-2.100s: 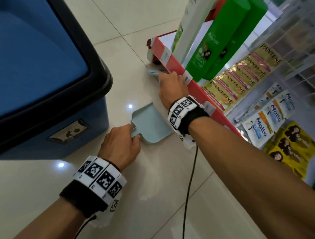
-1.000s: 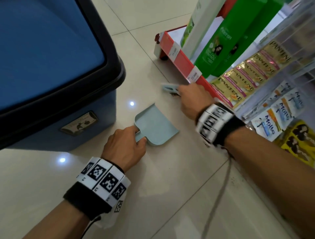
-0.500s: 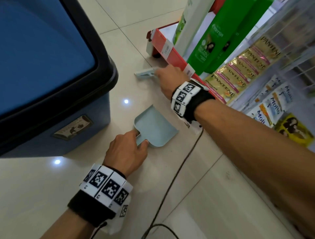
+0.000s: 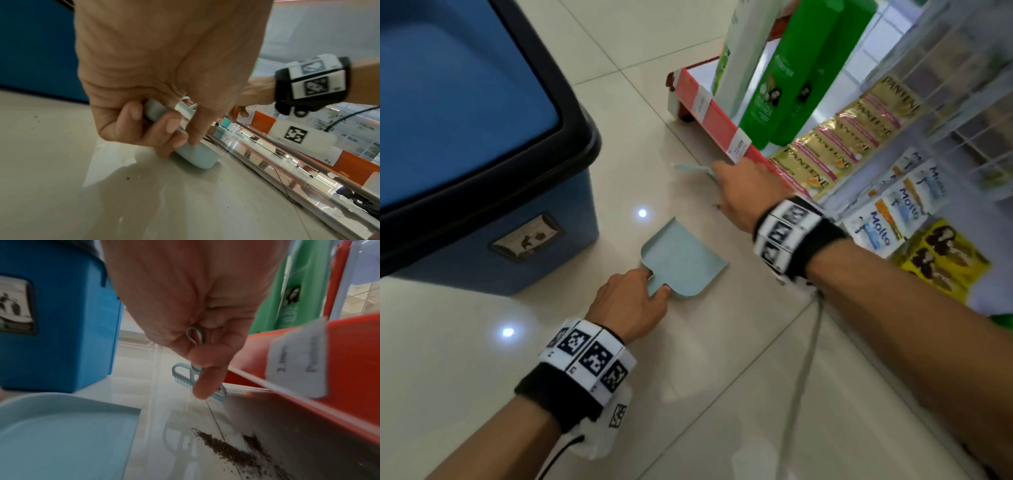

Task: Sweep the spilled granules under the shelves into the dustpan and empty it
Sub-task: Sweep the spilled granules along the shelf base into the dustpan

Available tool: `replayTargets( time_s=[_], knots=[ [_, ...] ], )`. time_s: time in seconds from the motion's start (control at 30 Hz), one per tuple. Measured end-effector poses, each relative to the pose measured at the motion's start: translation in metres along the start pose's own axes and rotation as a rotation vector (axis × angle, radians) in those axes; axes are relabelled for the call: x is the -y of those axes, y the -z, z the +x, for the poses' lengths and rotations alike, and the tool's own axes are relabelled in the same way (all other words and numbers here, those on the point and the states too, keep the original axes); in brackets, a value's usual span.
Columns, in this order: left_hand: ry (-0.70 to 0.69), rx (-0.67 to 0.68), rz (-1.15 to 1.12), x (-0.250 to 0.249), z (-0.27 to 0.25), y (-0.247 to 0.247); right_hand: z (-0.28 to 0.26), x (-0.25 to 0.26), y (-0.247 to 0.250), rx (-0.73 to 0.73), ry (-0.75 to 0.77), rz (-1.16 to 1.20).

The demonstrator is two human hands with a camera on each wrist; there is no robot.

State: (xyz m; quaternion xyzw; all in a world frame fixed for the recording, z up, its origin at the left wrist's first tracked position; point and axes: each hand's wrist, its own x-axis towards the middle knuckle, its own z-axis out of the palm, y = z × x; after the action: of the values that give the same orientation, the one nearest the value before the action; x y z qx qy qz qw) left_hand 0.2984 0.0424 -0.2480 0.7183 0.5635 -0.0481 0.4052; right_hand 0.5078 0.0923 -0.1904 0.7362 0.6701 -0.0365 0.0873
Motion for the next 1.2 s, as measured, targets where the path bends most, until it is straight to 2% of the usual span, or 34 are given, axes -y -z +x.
replayTargets(
  time_s=[0.13,0.33,0.43,0.6,0.77,0.97,1.03,1.2],
  knots=[
    [0.005,-0.018,0.033,-0.005,0.001,-0.003,-0.003,-0.001,-0.006,0.088,-0.055,-0.068],
    [0.028,0.054,0.027,-0.013,-0.016,-0.01,-0.068,-0.031,-0.012,0.188,-0.037,-0.005],
    [0.041,0.095,0.016,-0.021,-0.027,-0.008,-0.08,-0.039,-0.004,0.127,-0.009,0.025],
    [0.066,0.127,-0.019,-0.028,-0.03,0.003,-0.056,-0.026,0.008,0.044,-0.001,0.022],
    [0.013,0.145,-0.023,-0.028,-0.009,0.002,-0.049,-0.024,-0.003,0.143,-0.022,-0.03],
    [-0.039,0.188,-0.065,-0.025,-0.002,0.001,-0.104,-0.049,0.001,0.265,-0.013,-0.049],
    [-0.062,0.204,-0.094,-0.026,-0.006,0.003,-0.114,-0.052,0.002,0.252,-0.028,-0.02],
    [-0.089,0.204,-0.12,-0.021,-0.009,0.003,-0.095,-0.032,0.002,0.055,-0.066,0.062]
  ],
)
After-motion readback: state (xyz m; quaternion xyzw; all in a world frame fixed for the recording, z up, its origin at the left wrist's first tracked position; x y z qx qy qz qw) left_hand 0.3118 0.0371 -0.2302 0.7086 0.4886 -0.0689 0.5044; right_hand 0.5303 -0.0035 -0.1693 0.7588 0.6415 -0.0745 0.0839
